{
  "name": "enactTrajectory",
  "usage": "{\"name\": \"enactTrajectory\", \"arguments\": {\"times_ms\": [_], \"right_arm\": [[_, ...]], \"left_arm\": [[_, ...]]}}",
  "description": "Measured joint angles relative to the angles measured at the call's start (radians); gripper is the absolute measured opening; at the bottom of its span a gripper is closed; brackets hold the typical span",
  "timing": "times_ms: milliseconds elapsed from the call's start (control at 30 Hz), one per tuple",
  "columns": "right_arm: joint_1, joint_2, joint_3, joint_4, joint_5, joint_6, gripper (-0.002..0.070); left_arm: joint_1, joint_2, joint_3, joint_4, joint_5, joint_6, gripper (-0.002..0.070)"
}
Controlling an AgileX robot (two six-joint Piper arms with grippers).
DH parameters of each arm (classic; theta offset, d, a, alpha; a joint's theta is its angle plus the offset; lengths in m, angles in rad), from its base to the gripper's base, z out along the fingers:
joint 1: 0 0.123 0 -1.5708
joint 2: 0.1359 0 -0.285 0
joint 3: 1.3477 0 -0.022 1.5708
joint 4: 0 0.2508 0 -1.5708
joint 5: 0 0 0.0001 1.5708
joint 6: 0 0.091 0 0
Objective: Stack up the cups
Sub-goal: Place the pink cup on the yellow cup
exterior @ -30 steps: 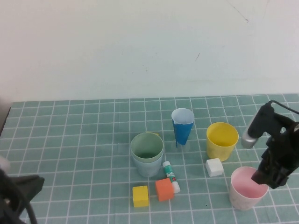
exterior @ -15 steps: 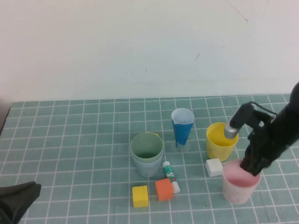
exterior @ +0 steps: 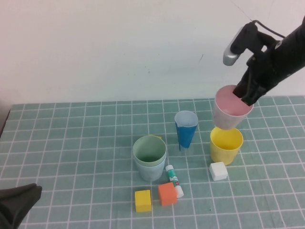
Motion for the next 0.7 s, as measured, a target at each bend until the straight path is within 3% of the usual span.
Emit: {"name": "enactTrajectory", "arguments": {"times_ms": [567, 700], "right_arm": [[0.0, 0.174, -0.035, -0.046, 0.022, 0.045, 0.0022], [0.0, 0.18, -0.037, -0.044, 0.02, 0.105, 0.0099]], "left_arm": [[0.0, 0.0, 0.051, -0.011, -0.076, -0.002, -0.0001], [0.0, 0.0, 0.051, -0.013, -0.076, -0.002, -0.0001]]}}
